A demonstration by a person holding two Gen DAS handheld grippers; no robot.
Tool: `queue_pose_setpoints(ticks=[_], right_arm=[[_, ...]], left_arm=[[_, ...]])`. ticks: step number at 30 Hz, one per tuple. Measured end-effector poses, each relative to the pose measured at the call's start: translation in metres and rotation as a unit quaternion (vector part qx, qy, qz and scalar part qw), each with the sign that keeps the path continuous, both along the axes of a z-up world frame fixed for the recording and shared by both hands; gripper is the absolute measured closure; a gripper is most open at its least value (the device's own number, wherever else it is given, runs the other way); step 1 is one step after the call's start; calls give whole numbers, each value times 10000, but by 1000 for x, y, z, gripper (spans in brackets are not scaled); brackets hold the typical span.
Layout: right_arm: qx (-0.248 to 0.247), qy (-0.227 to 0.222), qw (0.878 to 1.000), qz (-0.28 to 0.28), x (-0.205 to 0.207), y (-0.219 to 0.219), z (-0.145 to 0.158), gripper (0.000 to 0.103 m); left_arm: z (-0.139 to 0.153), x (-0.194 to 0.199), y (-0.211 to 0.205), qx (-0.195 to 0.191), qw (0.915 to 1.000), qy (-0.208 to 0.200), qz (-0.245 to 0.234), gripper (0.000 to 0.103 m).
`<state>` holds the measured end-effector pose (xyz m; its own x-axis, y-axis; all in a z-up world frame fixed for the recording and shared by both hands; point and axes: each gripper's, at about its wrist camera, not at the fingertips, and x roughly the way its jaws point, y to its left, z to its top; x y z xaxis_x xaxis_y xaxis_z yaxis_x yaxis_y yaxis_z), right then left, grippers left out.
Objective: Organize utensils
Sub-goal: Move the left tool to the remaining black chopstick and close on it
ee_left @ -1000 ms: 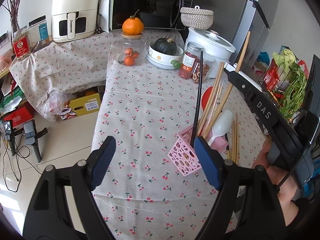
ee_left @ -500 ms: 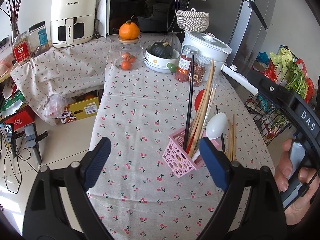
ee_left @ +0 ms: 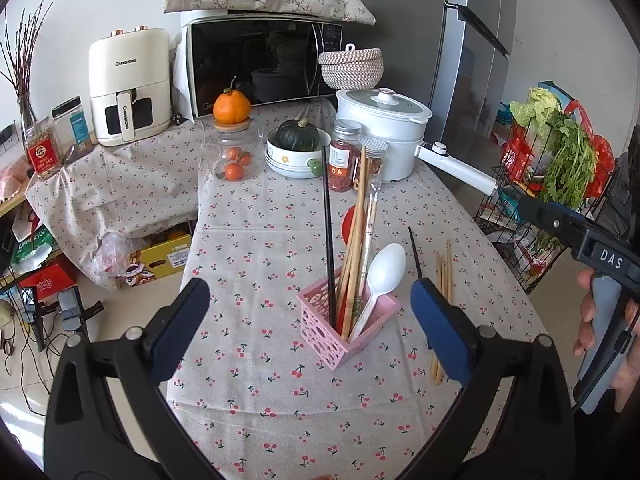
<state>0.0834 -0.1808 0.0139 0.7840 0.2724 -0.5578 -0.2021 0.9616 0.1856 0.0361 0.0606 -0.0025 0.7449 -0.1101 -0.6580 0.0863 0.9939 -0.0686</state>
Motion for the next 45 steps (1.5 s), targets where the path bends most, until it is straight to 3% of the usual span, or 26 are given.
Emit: queue_pose_setpoints(ticks=[4, 7, 11, 17, 24, 30, 34, 41, 45], right_arm=[[-212, 466, 9985, -174, 9, -26, -12, 4], [-83, 895, 9958, -198, 17, -49, -24, 4], [145, 1391, 9900, -189, 31, -79, -35, 4], [-131, 1632, 9856, -435, 48, -114, -51, 4], [-294, 2254, 9707, -782, 72, -150, -93, 4], [-143, 2538, 9624, -960, 84, -173, -114, 4], [-147, 2622, 9599, -983, 89, -177, -122, 4], [-69, 2665, 9587, -989, 98, -176, -125, 4], [-61, 2697, 9578, -989, 102, -174, -126, 4]], left_arm=[[3, 0, -25, 114, 9997, -24, -221, 2], [3, 2, -47, 180, 9992, -12, -347, 2], [-3, 19, -80, 127, 9976, 411, -545, 2], [-19, 51, -131, 53, 9929, 977, -674, 2], [-53, 101, -182, 300, 9887, 1316, -649, 3], [-99, 151, -199, 264, 9805, 1852, -606, 26], [-128, 182, -199, 189, 9759, 2134, -411, 49], [-165, 213, -193, -105, 9687, 2476, -164, 69], [-171, 215, -197, 92, 9695, 2441, -187, 78]])
